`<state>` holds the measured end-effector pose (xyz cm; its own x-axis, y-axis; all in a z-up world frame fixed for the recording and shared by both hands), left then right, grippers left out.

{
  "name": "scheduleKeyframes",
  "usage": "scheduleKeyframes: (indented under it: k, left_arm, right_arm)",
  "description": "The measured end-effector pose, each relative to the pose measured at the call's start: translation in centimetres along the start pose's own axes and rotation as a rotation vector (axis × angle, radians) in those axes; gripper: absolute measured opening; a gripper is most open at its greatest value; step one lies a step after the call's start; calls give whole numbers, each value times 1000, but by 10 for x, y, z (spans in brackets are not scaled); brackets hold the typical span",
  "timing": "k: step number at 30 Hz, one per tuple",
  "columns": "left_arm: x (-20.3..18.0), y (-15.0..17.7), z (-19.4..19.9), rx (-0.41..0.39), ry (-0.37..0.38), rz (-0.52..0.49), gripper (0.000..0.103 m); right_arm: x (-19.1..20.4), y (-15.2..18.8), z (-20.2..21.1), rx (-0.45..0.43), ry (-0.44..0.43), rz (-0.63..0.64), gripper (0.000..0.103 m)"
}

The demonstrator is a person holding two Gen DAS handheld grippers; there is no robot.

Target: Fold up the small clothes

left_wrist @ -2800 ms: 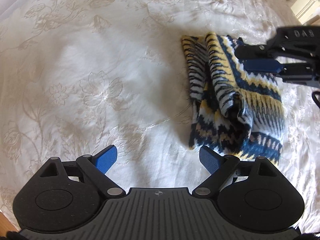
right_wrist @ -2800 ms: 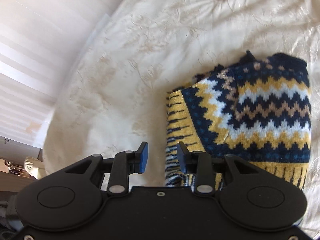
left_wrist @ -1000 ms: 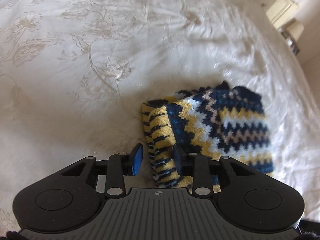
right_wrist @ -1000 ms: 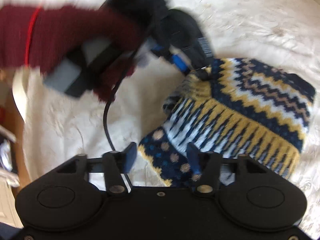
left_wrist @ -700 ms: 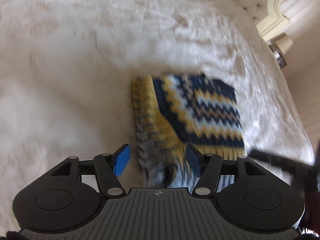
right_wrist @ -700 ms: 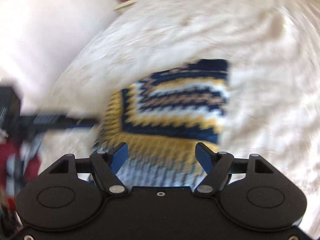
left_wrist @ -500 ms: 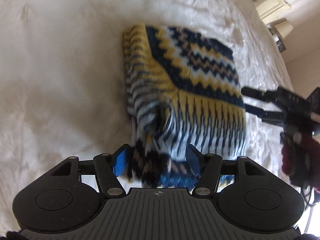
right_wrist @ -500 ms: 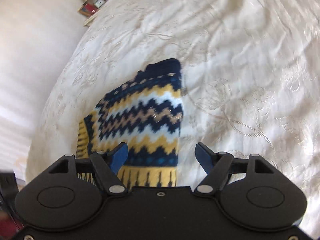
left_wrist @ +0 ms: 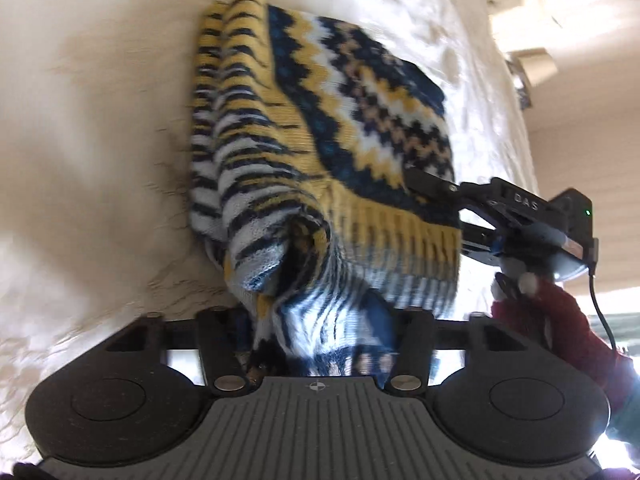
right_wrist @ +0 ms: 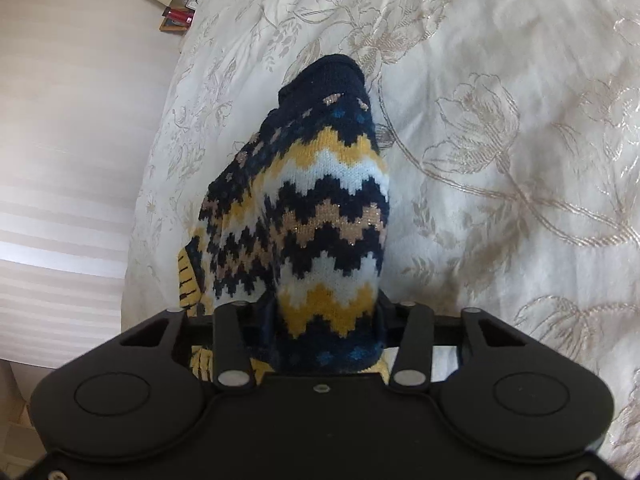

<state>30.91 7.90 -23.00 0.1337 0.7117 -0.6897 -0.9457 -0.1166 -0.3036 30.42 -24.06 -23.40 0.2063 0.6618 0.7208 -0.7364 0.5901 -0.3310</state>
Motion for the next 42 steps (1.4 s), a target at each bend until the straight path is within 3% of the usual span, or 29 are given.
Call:
scheduleKeyframes:
  k: [9,17,21,27,29,32,37,42]
  left_arm:
    - [-51,32,-13,49,75,-45,47]
    - [-114,117,-36,186,128,-92,47]
    - [-141,153,-49,222,105,-154,48]
    - [-150,172,-51,147,-112,-295,50]
    - [-155,172,-42,97,-169,-330,52]
    - [-158,188,-10,13,-229,-391,53]
    - [-177,188,28,-109,-255,-427,53]
    - [-212,182,39,-208,-203,-455,60]
  right_arm:
    - [5,11,53,-47,17,-9,46]
    - [-33,44,149,-49,128,-18,46]
    - [-56,62,190,-56,176,-31,48]
    - [-77,77,207,-74,295,54,66]
    - [-79,79,207,-81,306,66,78]
    - [-76,82,213,-83,293,105,80]
    - [-71,84,230,-113,275,163,87]
    - [-72,79,248,-166,288,200,93]
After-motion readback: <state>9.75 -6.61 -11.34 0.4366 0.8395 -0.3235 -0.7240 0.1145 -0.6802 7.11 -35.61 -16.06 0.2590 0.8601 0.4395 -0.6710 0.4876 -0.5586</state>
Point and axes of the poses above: each gripper's, at about its wrist camera, not at the fingertips, and z roughly against the way its jaws point, x to its left, y to its underside, the point moved 1 cm from there along -z, roughly the way its jaws point, and after that the axes turned 15 degrees about -x, right-handed, at the moved point
